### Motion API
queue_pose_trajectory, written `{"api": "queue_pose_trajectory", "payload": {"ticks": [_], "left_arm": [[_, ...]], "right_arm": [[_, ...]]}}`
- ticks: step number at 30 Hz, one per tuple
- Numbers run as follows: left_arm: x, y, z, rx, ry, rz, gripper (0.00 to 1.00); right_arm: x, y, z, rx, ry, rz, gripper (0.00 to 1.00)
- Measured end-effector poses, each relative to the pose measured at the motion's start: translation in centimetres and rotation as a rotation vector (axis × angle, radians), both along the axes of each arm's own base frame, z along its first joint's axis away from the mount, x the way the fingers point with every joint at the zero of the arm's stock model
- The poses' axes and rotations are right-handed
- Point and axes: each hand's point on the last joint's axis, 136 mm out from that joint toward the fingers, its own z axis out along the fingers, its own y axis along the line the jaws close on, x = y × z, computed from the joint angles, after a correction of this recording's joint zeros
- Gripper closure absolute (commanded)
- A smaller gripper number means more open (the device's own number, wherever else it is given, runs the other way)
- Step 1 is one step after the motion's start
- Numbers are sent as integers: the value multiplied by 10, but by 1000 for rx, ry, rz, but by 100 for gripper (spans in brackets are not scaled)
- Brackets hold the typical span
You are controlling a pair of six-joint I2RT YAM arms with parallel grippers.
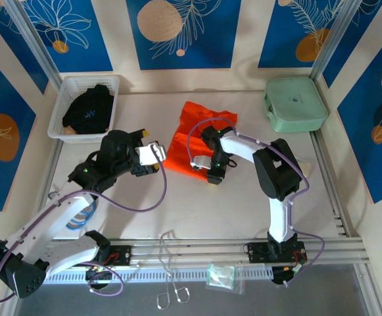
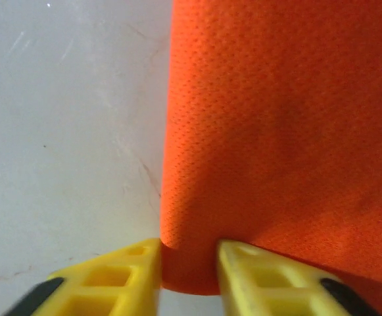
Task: Fold and stack the t-shirts
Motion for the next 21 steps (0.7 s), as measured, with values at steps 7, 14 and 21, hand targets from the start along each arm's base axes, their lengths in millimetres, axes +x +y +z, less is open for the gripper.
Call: {"api": "queue_pose_trajectory", "payload": {"ticks": [7, 14, 21], "left_arm": [[-16, -5, -24, 135, 19, -149, 17], [-32, -28, -87, 366, 125, -355, 19], [-49, -54, -152, 537, 233, -516, 31]], "right_arm": [[2, -8, 1, 14, -33, -10, 89], [-6, -27, 1, 8, -123, 34, 100], [3, -35, 1, -4, -190, 103, 100]]}}
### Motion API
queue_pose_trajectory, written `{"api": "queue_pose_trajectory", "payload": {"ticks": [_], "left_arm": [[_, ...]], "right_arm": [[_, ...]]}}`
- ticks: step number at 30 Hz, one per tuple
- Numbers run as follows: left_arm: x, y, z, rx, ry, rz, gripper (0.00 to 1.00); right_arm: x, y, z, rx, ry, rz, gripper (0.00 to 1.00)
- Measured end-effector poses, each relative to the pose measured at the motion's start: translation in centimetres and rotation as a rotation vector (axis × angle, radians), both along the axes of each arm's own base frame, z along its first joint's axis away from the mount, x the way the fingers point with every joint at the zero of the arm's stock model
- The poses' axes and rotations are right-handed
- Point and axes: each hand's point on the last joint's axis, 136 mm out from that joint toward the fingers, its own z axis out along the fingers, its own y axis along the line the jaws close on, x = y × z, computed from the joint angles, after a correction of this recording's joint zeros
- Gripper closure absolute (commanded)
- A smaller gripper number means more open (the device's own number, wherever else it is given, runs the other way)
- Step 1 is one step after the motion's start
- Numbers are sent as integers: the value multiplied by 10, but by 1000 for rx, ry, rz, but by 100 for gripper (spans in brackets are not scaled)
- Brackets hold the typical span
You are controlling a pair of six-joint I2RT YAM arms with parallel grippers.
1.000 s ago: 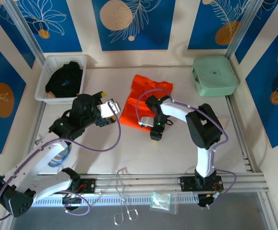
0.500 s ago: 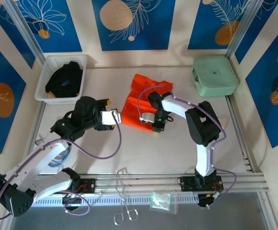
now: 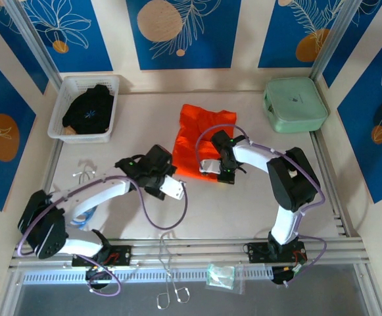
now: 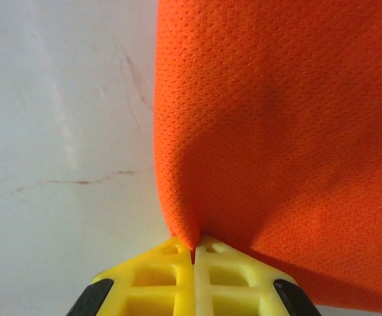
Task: Fold and stack the t-shirts
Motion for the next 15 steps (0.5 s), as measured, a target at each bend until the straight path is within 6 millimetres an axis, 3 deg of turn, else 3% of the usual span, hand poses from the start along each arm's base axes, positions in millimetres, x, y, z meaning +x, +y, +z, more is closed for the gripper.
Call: {"api": "queue_pose_trajectory", "payload": {"ticks": [8, 15], "left_arm": [[18, -20, -35, 20, 11, -22, 41], [63, -21, -48, 34, 34, 32, 44]], "right_arm": [[7, -7, 1, 3, -40, 14, 100], [7, -7, 1, 8, -49, 19, 100]]}}
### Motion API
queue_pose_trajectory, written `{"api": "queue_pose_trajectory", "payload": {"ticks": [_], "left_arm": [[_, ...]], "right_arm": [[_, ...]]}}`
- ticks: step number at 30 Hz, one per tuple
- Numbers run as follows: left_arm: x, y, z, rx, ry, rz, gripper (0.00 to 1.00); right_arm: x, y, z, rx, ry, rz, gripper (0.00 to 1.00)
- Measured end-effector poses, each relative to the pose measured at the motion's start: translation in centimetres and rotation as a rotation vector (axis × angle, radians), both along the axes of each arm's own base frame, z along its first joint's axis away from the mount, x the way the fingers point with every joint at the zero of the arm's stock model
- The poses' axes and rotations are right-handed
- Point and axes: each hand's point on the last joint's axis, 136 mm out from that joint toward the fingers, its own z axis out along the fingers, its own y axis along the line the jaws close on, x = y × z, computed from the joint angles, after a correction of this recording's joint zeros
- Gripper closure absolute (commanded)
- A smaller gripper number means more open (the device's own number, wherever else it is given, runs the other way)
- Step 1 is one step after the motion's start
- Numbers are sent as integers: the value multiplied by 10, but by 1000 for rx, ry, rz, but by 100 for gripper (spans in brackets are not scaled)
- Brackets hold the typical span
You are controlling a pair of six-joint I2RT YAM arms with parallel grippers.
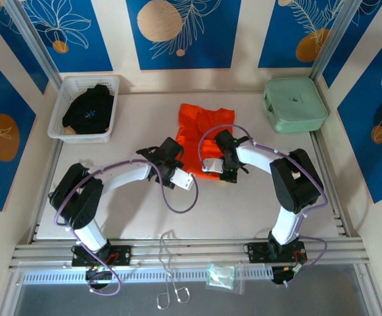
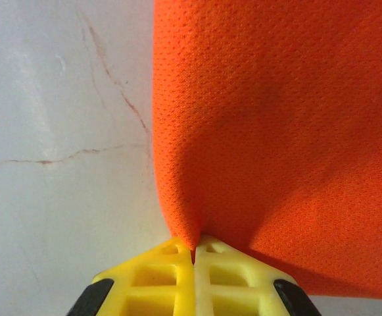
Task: Fold and stack the t-shirts
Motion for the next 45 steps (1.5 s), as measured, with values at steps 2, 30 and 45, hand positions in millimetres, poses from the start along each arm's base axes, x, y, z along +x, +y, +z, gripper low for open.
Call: {"api": "queue_pose_trajectory", "payload": {"ticks": [2, 30, 45], "left_arm": [[12, 0, 3, -6, -10, 14, 44], [44, 11, -41, 113, 131, 28, 55], [68, 6, -40, 96, 52, 64, 100]], "right_arm": [[0, 0, 0, 0, 0, 0, 100], [-1, 0, -1, 9, 4, -1, 100], [-9, 3, 0, 37, 17, 21, 100]]}}
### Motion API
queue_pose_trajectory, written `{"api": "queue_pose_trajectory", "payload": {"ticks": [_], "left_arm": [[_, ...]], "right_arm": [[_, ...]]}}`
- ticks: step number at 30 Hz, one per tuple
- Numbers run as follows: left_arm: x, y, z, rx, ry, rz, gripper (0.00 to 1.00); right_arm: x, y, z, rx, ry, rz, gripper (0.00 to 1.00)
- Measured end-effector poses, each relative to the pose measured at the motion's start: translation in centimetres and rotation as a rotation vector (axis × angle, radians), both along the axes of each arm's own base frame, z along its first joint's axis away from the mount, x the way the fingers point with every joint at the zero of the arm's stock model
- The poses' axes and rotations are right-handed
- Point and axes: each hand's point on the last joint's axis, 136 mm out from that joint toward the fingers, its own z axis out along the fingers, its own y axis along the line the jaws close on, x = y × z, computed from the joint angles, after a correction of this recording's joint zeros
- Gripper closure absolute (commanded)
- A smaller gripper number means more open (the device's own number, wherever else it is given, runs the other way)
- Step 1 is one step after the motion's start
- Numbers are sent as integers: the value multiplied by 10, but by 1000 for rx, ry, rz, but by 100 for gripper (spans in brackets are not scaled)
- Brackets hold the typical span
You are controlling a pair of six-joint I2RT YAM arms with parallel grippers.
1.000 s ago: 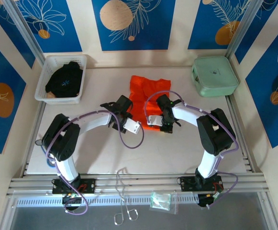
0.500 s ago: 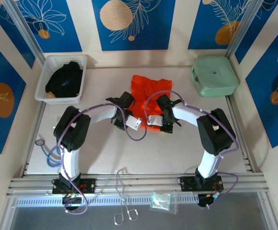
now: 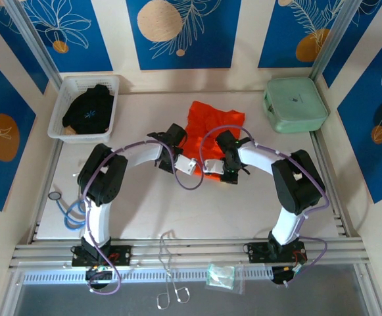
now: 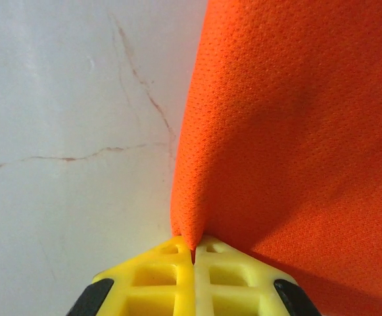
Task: Fold and stack the t-shirts
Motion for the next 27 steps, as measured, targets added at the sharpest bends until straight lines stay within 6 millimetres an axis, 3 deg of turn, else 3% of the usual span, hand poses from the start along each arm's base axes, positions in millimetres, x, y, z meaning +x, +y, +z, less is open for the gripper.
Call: {"api": "queue_pose_trajectory", "payload": {"ticks": [5, 9, 13, 17, 27], "left_arm": [[-6, 5, 2, -14, -35, 5, 100], [-25, 16, 9, -2, -32, 7, 100], [-45, 20, 34, -8, -61, 6, 100], [-68, 21, 67, -23, -109, -6, 100], [-138, 30, 130, -63, -175, -83, 100]], "right_arm": [[-7, -1, 4, 15, 4, 1, 100], [-12, 2, 18, 40, -17, 7, 100], [-24, 10, 36, 60, -48, 22, 100], [-49, 17, 49, 59, -47, 49, 100], [-97, 16, 97, 110, -93, 46, 100]]}}
